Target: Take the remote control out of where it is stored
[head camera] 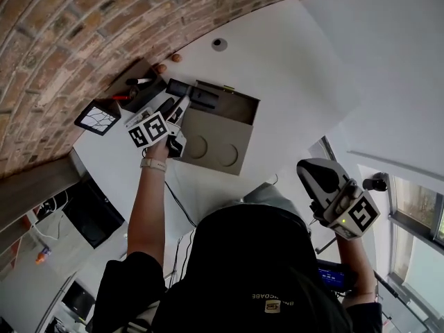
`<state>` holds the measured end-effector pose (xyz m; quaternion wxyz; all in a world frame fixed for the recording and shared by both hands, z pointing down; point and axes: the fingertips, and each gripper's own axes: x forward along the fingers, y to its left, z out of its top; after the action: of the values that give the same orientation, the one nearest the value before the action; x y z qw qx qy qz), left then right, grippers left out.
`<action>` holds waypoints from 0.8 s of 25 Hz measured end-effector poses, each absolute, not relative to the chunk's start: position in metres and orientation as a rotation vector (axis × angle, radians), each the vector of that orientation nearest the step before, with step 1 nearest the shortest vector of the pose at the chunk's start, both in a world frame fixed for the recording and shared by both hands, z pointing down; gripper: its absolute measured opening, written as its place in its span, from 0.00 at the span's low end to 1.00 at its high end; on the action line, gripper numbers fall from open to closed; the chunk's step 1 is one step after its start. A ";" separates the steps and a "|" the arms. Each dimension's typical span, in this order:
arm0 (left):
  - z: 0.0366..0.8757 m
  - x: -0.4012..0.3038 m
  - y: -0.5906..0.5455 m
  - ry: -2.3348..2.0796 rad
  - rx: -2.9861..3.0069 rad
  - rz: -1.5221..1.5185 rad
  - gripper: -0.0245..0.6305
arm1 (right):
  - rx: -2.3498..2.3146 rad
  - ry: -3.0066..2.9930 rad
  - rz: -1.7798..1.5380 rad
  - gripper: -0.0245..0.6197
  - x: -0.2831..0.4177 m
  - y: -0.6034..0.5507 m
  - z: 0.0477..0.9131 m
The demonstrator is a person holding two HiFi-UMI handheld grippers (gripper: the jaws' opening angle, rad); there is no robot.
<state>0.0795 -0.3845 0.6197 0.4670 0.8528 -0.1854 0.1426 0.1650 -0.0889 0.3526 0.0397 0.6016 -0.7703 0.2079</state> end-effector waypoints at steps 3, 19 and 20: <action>0.628 0.087 -0.391 -0.451 2.092 0.368 0.49 | 1.860 -2.339 0.654 0.05 0.169 -0.087 0.355; 0.650 0.113 -0.409 -0.462 2.069 0.399 0.48 | 1.934 -2.238 0.671 0.05 0.185 -0.067 0.361; 0.651 0.113 -0.409 -0.468 2.067 0.398 0.44 | 1.936 -2.234 0.669 0.05 0.185 -0.066 0.361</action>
<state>0.1126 -0.4095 0.6508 0.4729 0.8446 -0.1912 0.1624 0.1855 -0.0660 0.3609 0.0552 0.6377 -0.7360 0.2203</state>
